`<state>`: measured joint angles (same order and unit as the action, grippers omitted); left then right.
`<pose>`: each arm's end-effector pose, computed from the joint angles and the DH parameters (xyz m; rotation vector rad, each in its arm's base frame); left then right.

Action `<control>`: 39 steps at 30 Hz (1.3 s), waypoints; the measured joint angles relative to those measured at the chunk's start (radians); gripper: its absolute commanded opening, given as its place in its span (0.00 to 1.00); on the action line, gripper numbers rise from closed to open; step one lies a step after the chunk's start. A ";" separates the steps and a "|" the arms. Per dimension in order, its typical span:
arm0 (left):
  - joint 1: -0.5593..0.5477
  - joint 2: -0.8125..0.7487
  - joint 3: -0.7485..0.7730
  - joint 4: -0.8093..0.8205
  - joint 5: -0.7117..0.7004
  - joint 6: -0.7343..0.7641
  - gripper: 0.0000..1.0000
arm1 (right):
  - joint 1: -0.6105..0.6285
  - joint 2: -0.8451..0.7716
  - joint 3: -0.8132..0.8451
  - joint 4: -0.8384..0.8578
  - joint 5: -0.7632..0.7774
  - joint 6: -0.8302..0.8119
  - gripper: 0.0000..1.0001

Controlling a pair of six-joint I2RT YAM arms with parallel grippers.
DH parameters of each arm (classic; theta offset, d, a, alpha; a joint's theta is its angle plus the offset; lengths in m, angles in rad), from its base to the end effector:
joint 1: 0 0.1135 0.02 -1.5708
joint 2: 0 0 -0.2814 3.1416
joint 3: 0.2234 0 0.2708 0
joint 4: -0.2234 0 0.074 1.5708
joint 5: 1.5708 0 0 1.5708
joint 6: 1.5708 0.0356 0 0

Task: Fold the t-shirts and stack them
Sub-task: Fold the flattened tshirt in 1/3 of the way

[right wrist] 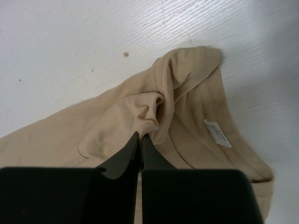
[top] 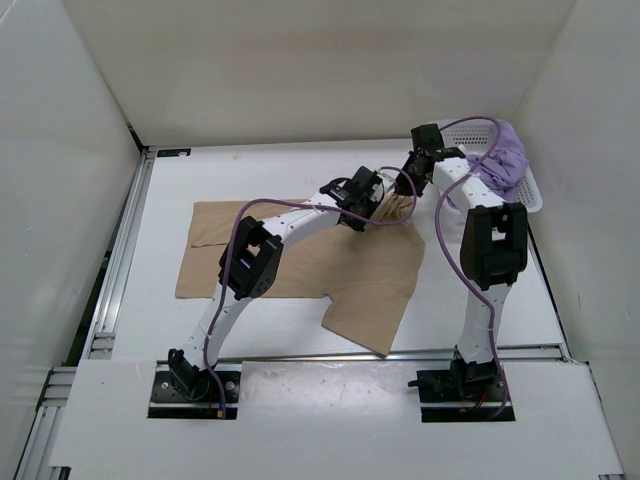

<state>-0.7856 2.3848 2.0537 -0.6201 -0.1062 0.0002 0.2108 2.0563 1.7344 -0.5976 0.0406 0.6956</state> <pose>0.3967 -0.3915 0.1885 0.9266 2.3479 -0.1852 0.4767 0.1005 0.2486 0.6215 2.4417 0.3265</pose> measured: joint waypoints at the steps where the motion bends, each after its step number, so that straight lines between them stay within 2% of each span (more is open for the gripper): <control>1: 0.000 0.000 0.000 -0.001 -0.002 0.001 0.36 | 0.000 0.000 -0.003 0.004 -0.001 0.000 0.00; 2: -0.001 0.000 0.000 0.000 -0.002 0.000 0.42 | 0.000 0.000 -0.006 0.005 -0.002 0.000 0.00; 3: -0.001 0.000 0.000 0.000 0.001 0.002 0.64 | 0.000 0.000 -0.011 0.008 -0.004 0.000 0.00; 5: -0.002 0.000 -0.004 0.001 0.017 0.003 0.76 | 0.000 0.000 -0.018 0.007 -0.004 0.000 0.00; 12: -0.022 0.011 0.008 -0.003 0.019 0.000 0.77 | 0.000 0.000 -0.029 0.012 0.000 0.000 0.00; 14: -0.030 0.033 0.037 0.002 -0.010 0.001 0.75 | -0.003 0.000 -0.029 0.021 0.010 0.001 0.00; 22: -0.045 0.080 0.073 0.026 -0.082 0.002 0.57 | -0.023 0.000 -0.037 0.038 0.031 0.005 0.00; 26: -0.048 0.083 0.073 0.027 -0.100 0.003 0.39 | -0.023 0.000 -0.046 0.047 0.035 0.007 0.00; 27: -0.048 0.083 0.073 0.028 -0.104 0.003 0.28 | -0.023 0.000 -0.046 0.049 0.034 0.008 0.00; 29: -0.049 0.083 0.073 0.027 -0.111 0.005 0.18 | -0.023 0.000 -0.046 0.050 0.034 0.010 0.00; 31: -0.049 0.083 0.072 0.029 -0.116 0.008 0.13 | -0.023 0.000 -0.046 0.050 0.034 0.009 0.00; 39: -0.048 0.067 0.014 0.061 -0.121 0.007 0.11 | -0.021 0.000 -0.048 0.047 0.022 0.004 0.00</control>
<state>-0.8341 2.4519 2.0678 -0.5594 -0.2276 0.0071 0.1894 2.0560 1.6863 -0.5503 0.0628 0.6994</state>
